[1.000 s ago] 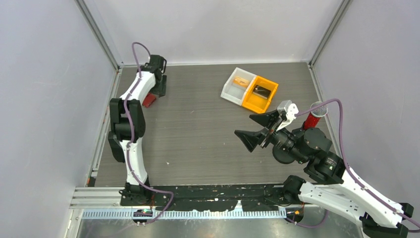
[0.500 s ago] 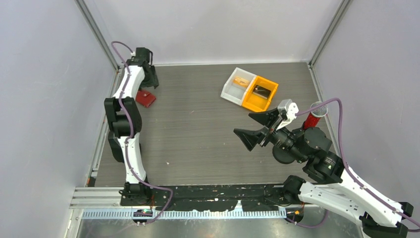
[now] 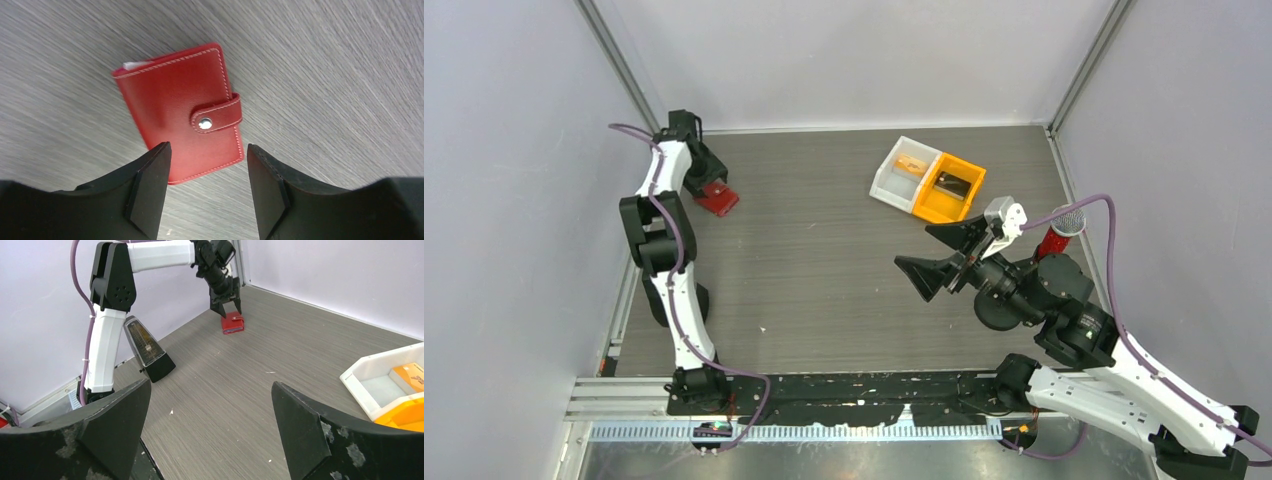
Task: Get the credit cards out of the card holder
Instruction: Move the card holder to the center of the board.
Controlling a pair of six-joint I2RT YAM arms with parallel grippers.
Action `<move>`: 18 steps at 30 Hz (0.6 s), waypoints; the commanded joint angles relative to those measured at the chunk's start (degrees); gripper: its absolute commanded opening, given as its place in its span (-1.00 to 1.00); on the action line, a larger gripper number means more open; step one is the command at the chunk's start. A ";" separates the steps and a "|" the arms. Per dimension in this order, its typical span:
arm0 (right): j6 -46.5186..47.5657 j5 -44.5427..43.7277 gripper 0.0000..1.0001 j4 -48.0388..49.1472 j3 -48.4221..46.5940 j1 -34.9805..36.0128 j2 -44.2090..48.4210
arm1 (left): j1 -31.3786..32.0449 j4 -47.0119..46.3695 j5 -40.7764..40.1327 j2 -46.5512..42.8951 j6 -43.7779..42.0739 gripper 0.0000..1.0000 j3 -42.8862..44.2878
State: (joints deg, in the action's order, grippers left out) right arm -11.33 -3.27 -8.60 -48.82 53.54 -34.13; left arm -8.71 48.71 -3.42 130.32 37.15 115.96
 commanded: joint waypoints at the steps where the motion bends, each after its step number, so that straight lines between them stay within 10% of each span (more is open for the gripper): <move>1: -0.51 -1.19 0.99 2.26 -2.75 0.17 0.06 | -0.36 -6.83 5.29 -2.08 6.59 0.19 -5.83; 18: -1.15 -5.70 1.00 1.75 -1.81 0.18 3.12 | 0.49 -7.31 9.01 -5.43 8.34 -0.06 -13.72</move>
State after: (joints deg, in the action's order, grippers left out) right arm -12.21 -7.01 -8.64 -49.41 53.54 -31.86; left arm -9.89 39.83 3.73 128.01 46.17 105.01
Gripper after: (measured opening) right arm 0.998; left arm 0.470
